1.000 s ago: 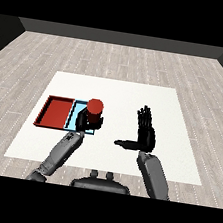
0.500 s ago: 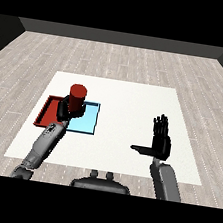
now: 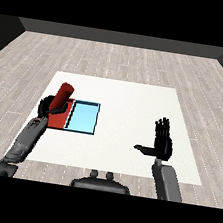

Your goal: Pick the red can and put it in the red box

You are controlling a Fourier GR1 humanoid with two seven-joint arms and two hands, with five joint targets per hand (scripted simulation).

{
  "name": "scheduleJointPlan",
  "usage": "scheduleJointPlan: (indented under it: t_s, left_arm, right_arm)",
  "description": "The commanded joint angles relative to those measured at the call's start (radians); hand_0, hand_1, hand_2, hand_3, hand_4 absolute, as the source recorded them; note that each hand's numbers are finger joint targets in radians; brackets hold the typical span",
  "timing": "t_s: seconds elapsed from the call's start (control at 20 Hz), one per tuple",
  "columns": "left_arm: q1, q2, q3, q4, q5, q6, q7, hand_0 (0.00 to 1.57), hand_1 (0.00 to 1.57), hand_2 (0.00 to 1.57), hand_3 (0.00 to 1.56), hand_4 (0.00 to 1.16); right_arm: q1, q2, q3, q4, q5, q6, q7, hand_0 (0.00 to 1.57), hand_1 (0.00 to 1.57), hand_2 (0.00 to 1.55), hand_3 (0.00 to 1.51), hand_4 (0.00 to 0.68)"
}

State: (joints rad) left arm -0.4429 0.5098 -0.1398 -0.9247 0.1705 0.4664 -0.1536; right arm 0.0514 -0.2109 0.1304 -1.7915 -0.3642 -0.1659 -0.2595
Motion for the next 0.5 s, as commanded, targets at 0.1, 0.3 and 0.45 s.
scheduleJointPlan:
  t_s: [0.1,0.3,0.45]
  left_arm:
    - [-0.125,0.051,-0.016,0.369,-0.095,-0.022,0.104,1.57,1.57,1.53,1.42,1.00]
    - [-0.145,0.048,-0.018,0.570,-0.127,-0.049,0.093,1.06,1.06,0.98,0.62,0.82]
    - [-0.189,0.000,-0.019,0.681,-0.142,-0.068,0.087,0.00,0.00,0.32,0.00,0.71]
  right_arm:
    - [-0.062,0.025,-0.012,0.094,0.016,-0.005,-0.030,0.00,0.00,0.00,0.00,0.000]
    - [-0.044,0.025,-0.026,0.124,0.014,0.010,-0.061,0.00,0.00,0.00,0.00,0.000]
    - [-0.110,0.064,-0.007,0.205,0.052,-0.023,-0.075,0.00,0.00,0.00,0.00,0.000]
